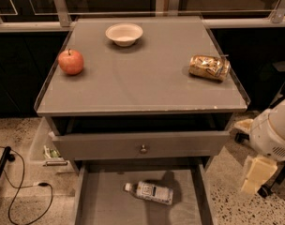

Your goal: Pick blue plastic bottle from middle drawer and place on counter

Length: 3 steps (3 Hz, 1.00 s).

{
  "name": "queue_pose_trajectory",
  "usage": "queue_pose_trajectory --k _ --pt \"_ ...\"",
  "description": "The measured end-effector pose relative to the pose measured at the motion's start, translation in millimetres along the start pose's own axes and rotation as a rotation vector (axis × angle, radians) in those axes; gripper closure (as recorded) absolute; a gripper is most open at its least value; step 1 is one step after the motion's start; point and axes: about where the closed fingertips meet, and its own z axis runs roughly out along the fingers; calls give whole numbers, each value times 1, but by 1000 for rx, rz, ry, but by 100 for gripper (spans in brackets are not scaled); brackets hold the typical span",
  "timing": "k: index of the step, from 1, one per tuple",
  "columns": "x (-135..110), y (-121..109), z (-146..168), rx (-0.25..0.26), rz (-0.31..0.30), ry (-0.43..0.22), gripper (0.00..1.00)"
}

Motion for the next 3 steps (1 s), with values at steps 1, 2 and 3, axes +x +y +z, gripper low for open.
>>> queue_pose_trajectory --k 1,2,3 --pt "15 18 74 -83 46 -130 0" --pt "20 25 159 -151 104 -271 0" --pt "20 25 158 -150 104 -271 0"
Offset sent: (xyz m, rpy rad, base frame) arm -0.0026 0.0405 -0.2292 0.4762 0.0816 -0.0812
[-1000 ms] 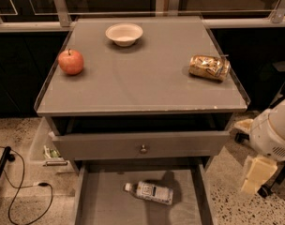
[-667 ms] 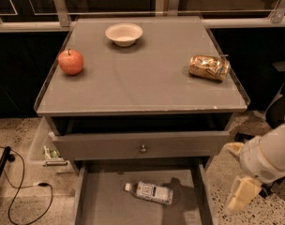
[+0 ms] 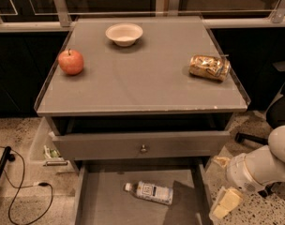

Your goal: Pick blue plastic bottle from middle drawer and place on counter

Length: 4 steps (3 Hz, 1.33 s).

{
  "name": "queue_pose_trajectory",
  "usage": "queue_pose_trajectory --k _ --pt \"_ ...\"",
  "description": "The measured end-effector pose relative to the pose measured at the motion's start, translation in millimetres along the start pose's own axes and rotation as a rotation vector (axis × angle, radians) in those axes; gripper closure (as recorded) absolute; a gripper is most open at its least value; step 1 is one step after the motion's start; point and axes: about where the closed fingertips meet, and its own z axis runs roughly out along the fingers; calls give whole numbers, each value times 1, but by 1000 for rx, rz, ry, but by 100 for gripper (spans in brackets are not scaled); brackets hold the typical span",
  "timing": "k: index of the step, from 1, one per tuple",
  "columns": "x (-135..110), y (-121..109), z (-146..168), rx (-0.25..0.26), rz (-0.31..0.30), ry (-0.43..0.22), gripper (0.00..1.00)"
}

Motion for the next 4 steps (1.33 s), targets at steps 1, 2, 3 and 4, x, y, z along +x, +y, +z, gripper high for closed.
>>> queue_pose_trajectory --k 1,2,3,4 --pt "10 -4 36 -14 -20 -57 0" --pt "16 -13 102 -38 -101 -112 0" --pt "23 -18 170 -81 -160 -152 0" --pt "23 -18 170 -81 -159 -152 0"
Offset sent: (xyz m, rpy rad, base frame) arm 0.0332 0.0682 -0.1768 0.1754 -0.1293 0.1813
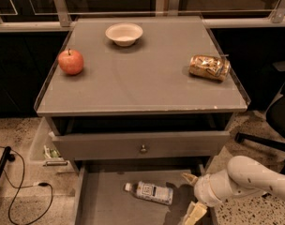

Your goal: Pick blue plastic bottle from middle drawer and place on counter

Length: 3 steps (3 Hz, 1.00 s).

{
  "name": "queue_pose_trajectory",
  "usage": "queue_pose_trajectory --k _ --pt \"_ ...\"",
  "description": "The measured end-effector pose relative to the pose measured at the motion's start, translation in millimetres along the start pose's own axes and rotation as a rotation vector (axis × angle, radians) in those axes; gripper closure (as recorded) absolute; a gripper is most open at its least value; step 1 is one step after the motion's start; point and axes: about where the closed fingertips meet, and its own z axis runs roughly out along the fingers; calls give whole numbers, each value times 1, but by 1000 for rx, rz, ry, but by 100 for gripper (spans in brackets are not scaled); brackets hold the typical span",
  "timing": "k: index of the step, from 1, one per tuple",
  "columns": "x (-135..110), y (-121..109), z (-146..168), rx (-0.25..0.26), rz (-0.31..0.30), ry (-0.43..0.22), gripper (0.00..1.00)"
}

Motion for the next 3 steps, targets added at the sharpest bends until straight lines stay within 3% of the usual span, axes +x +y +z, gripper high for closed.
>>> queue_pose_trajectory --k 1,3 --pt "7 1 18 -14 23 -15 0" --pt "3 -29 69 8 -37 -80 0"
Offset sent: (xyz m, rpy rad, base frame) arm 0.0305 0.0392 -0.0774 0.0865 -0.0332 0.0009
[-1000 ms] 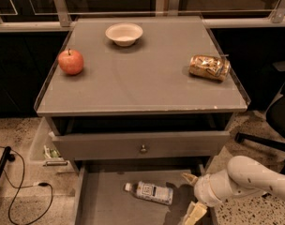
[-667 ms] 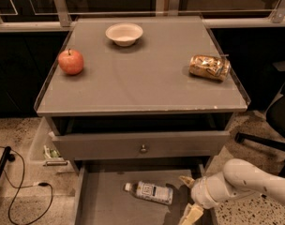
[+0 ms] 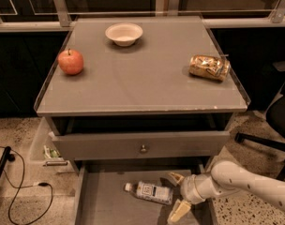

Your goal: Pick blue plastic bottle from middle drawer and place on counter

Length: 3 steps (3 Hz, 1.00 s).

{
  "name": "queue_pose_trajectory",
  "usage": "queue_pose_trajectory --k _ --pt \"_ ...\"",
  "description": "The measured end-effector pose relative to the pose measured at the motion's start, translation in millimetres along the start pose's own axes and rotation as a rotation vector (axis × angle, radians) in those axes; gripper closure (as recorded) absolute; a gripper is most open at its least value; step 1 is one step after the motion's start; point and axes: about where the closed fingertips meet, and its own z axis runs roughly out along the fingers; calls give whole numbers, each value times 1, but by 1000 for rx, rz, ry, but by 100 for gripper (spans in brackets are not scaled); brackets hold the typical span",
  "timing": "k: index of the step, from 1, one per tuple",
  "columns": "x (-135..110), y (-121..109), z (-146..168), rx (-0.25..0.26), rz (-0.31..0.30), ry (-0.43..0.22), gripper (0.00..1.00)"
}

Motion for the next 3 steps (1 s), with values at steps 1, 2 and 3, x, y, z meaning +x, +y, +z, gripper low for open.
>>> queue_pose_trajectory --k 1,2,3 --pt "-3 -15 19 14 -34 -14 0" --pt "-5 -23 34 47 -51 -11 0" --pt "-2 -23 49 81 -39 -12 0"
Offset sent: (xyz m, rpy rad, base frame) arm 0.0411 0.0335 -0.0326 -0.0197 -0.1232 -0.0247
